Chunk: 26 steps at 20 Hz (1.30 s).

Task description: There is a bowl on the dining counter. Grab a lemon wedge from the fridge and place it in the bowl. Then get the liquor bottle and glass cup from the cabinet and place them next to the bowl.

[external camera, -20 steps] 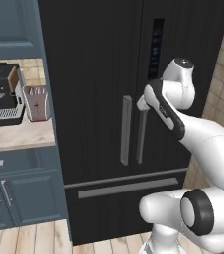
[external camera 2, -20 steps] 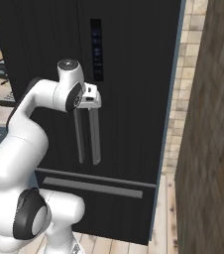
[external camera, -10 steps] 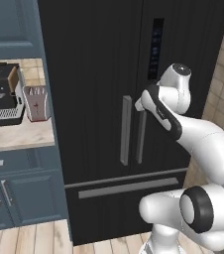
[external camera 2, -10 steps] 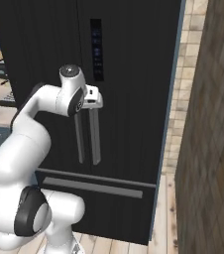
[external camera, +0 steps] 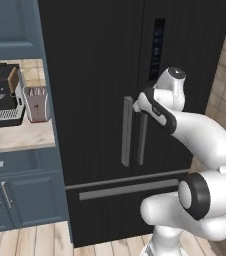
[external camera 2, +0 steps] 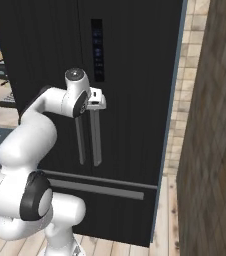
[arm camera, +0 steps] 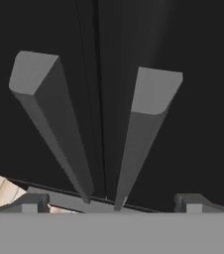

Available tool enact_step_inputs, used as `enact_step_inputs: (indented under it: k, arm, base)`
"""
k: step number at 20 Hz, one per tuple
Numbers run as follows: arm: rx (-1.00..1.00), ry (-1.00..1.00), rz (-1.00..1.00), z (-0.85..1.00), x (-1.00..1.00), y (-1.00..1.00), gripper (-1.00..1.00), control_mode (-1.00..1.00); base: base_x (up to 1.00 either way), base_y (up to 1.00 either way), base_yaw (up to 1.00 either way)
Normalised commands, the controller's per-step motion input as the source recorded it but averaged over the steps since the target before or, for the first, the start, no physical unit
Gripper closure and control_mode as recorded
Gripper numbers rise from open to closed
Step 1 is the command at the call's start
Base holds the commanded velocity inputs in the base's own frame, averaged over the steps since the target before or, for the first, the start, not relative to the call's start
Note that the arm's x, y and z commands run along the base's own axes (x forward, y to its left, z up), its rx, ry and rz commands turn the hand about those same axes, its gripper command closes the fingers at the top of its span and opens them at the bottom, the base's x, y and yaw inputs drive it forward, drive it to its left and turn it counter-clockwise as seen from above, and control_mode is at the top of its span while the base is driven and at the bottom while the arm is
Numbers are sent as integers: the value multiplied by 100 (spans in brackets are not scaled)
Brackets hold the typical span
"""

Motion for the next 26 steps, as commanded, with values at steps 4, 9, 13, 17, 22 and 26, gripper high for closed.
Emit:
enact_step_inputs:
  k: [4,9,13,17,22,26]
  arm:
    - [0,0,-2,-11,22,-8,-100,-100]
    - [0,0,-4,-9,16,-11,-100,-100]
    - [0,1,-4,-13,24,-11,-100,-100]
    - [0,0,-4,-10,31,-3,-100,-100]
    - [0,0,-2,-10,35,0,-100,-100]
    - [0,0,0,-18,17,0,-100,-100]
  base:
    - [0,0,0]
    - [0,0,0]
    - [0,0,0]
    - [0,0,0]
    - [0,0,0]
    - [0,0,0]
